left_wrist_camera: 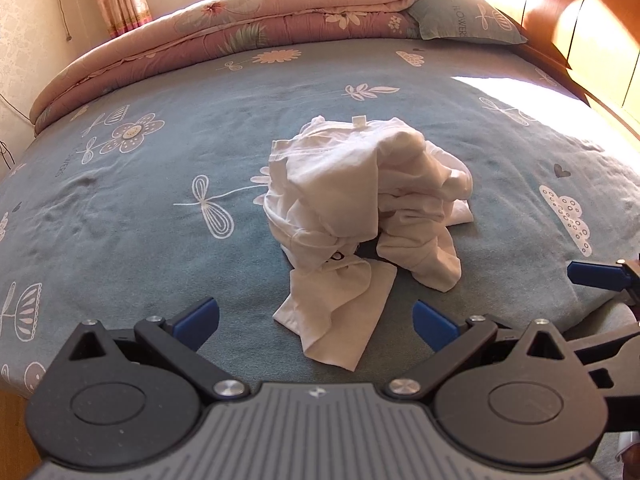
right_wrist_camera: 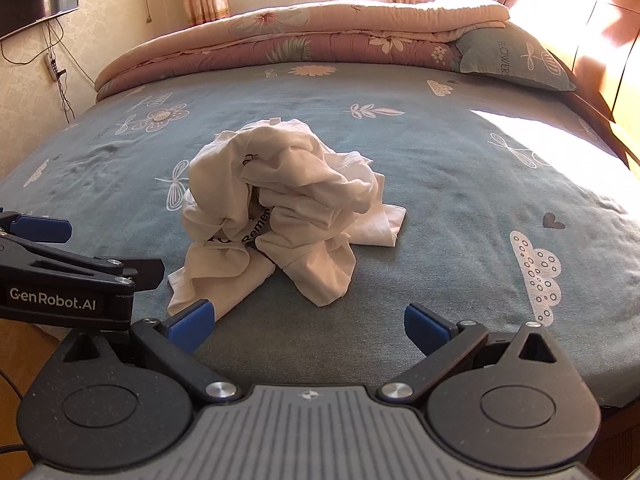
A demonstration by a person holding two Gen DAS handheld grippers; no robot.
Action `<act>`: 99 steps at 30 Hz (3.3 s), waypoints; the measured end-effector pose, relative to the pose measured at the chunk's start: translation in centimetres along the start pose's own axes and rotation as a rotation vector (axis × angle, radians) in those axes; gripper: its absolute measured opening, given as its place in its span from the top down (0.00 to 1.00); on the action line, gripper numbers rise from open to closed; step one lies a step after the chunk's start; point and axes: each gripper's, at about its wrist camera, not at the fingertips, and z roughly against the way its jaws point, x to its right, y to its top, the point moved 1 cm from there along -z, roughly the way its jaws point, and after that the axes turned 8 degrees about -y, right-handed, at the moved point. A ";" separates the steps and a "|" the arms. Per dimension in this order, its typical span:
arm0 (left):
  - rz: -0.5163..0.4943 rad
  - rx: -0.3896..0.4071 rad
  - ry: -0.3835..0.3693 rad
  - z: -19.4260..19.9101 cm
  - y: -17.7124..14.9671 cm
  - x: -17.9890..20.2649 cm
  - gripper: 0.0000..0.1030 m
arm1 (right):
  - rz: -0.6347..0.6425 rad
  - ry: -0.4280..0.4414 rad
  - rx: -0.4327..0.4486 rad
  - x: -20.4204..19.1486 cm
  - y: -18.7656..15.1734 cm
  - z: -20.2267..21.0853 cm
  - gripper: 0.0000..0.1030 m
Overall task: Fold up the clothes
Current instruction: 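Move both grippers toward the crumpled white T-shirt on the bed, then grasp the white T-shirt with the left gripper while the right gripper grasps it too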
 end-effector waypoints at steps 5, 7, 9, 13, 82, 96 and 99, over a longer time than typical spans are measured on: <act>-0.041 -0.020 0.011 -1.3 1.0 0.1 0.01 | 0.007 0.009 0.014 0.2 0.5 -1.2 0.00; -0.051 -0.029 0.010 -1.7 1.3 -0.1 0.01 | 0.015 0.008 0.031 0.1 0.7 -1.5 0.00; -0.061 -0.037 0.010 -2.2 1.6 -0.2 0.01 | 0.020 0.015 0.041 0.1 0.8 -1.7 0.00; -0.106 -0.002 0.042 -2.7 1.6 -0.1 0.01 | 0.020 0.046 0.050 0.2 1.1 -2.0 0.00; 0.337 0.104 -0.570 -12.0 4.5 -10.1 0.51 | 0.119 -0.146 0.061 5.8 1.5 -8.4 0.00; 0.364 0.171 -0.378 -10.0 4.0 -15.8 0.98 | 0.153 -0.079 0.108 5.2 2.3 -7.2 0.00; 0.387 0.156 -0.307 -10.1 3.3 -18.5 0.98 | 0.154 -0.018 0.124 4.9 2.9 -7.0 0.00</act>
